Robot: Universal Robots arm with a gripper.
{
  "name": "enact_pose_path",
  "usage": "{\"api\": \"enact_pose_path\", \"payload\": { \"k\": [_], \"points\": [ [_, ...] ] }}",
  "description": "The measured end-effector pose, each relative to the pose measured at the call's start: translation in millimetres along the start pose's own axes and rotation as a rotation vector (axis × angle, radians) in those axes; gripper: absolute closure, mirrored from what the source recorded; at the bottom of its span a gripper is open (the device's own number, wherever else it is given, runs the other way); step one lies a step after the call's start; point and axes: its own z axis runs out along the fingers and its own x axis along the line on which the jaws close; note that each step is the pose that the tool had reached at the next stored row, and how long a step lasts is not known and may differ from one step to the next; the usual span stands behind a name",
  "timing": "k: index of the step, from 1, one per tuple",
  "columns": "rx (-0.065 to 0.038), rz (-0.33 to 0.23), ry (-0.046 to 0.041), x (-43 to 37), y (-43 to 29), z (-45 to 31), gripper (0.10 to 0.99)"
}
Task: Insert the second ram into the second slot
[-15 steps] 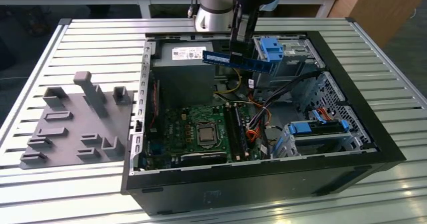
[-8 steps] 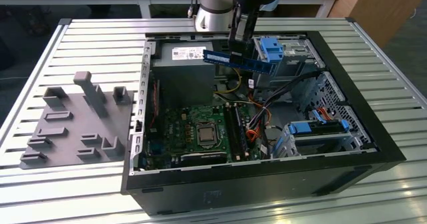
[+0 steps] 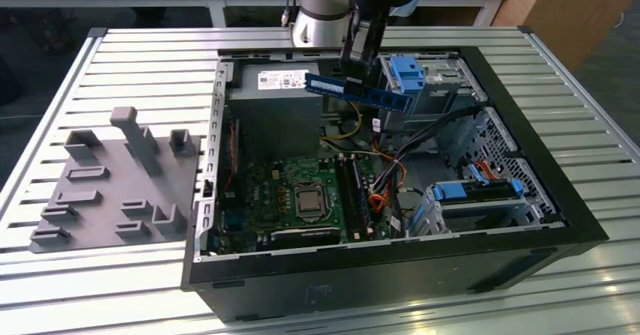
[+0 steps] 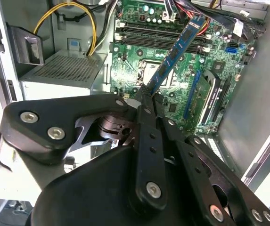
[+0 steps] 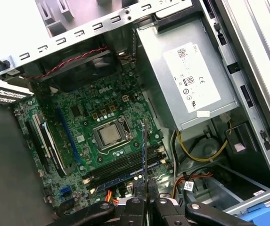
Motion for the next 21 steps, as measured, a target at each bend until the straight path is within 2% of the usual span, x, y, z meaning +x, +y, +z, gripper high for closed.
{"api": "enact_pose_path", "payload": {
  "k": [21],
  "points": [
    [0.002,0.103,-0.0038,0.0,0.0,0.0,0.953]
  ]
}}
